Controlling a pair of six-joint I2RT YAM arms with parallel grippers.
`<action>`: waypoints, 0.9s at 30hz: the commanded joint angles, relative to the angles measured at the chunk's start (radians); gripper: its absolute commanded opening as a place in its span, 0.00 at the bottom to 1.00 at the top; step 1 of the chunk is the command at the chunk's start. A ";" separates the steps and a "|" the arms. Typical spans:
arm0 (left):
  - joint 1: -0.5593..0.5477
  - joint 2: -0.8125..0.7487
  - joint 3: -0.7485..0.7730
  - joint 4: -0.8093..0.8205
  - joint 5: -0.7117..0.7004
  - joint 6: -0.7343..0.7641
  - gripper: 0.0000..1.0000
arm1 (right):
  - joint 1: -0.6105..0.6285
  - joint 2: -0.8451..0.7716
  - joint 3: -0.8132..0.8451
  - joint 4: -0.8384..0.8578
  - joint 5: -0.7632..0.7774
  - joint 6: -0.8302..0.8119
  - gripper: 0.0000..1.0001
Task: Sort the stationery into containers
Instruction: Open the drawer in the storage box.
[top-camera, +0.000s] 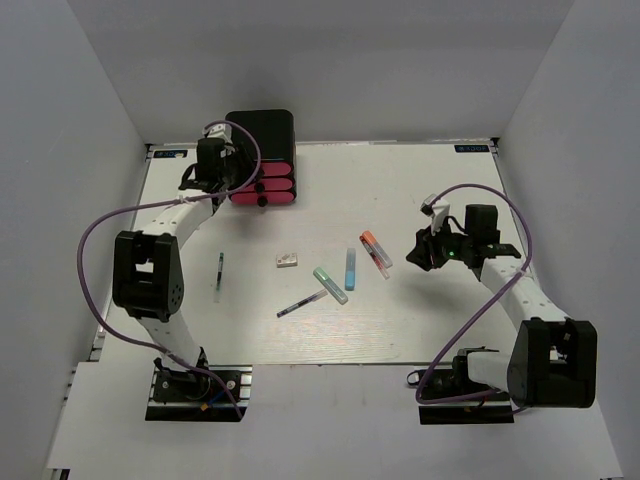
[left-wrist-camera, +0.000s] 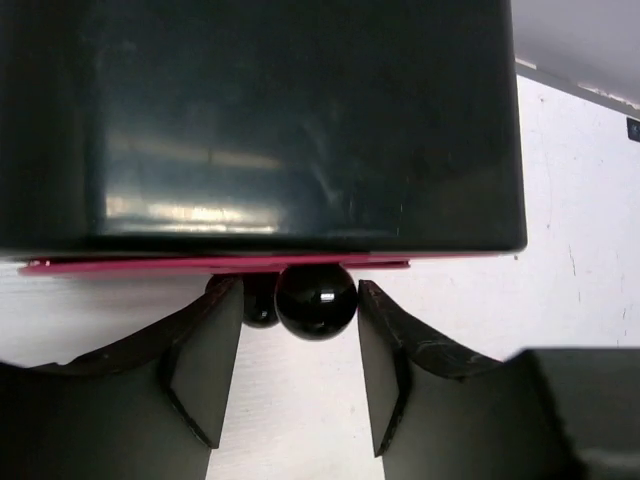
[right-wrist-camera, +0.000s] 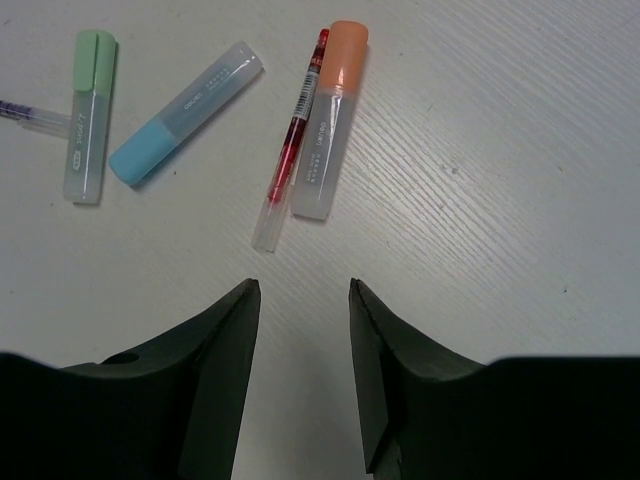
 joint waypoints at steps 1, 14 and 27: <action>-0.015 0.006 0.063 -0.009 -0.045 0.019 0.58 | 0.009 0.009 0.040 0.044 -0.010 0.012 0.47; -0.034 -0.043 -0.017 -0.018 -0.043 0.019 0.06 | 0.027 0.041 0.069 0.049 -0.017 -0.004 0.47; -0.054 -0.313 -0.330 0.029 -0.042 0.019 0.17 | 0.108 0.130 0.147 0.023 0.035 0.012 0.90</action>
